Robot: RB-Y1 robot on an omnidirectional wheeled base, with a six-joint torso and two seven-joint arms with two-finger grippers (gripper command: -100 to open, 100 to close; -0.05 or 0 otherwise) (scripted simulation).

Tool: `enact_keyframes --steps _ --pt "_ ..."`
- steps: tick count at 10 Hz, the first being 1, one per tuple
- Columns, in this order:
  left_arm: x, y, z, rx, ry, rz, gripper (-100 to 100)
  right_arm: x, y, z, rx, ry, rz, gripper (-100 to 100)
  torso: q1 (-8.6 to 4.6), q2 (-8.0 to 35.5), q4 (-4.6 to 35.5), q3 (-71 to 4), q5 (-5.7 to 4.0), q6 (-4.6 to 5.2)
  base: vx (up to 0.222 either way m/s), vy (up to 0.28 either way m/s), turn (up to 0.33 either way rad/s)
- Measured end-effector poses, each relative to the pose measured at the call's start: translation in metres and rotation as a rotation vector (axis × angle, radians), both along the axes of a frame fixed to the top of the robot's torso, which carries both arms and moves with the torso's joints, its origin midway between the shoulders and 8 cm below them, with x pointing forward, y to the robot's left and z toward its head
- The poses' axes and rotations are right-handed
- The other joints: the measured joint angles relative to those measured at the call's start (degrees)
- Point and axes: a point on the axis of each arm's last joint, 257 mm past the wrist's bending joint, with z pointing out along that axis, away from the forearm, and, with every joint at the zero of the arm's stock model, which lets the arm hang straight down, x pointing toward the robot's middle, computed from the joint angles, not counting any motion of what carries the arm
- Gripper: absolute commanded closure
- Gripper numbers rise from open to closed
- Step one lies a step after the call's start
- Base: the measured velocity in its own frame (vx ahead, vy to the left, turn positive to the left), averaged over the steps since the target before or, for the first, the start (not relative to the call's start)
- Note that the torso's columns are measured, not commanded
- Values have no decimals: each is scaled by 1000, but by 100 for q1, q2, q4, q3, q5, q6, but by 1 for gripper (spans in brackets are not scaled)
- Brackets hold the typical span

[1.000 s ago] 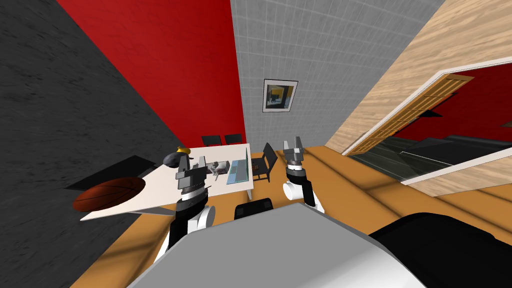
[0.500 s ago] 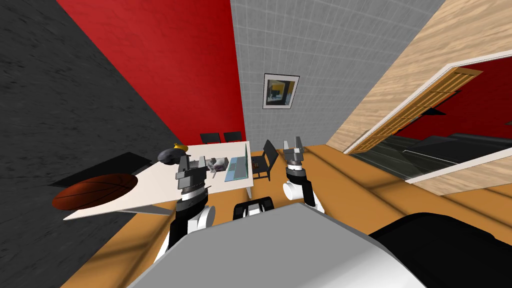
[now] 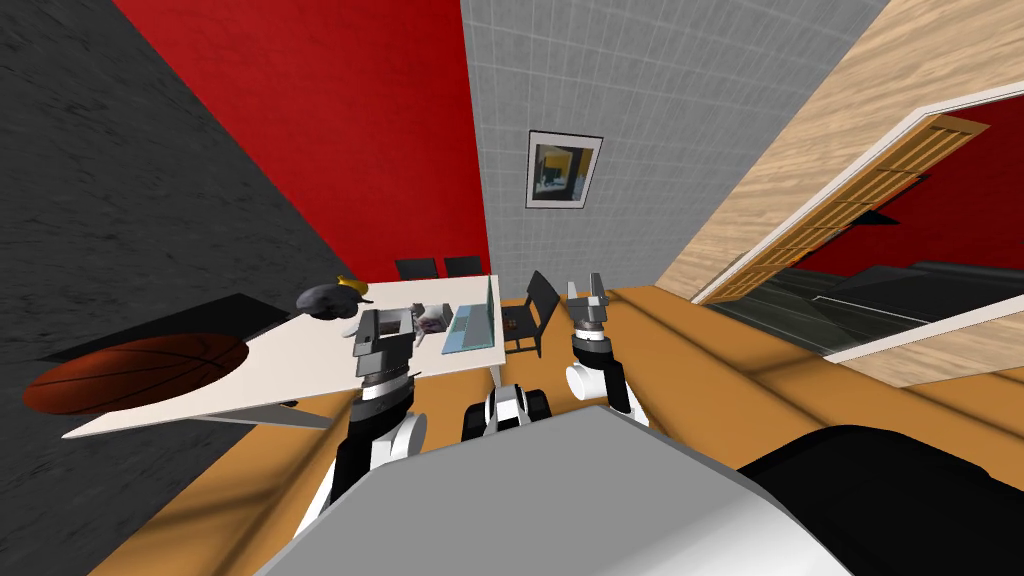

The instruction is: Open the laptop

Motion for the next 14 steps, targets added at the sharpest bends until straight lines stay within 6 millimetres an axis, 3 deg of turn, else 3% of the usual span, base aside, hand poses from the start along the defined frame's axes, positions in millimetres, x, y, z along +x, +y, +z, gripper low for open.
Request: enact_keyframes --steps 6,14 --pt "18 4 0 129 61 21 -100 0 0 0 0 0 0 0 0 18 23 -33 0 0 -11 -65 0" --pt "48 32 3 220 160 142 -100 0 0 0 0 0 0 0 6 18 23 -33 1 0 -16 -83 3"
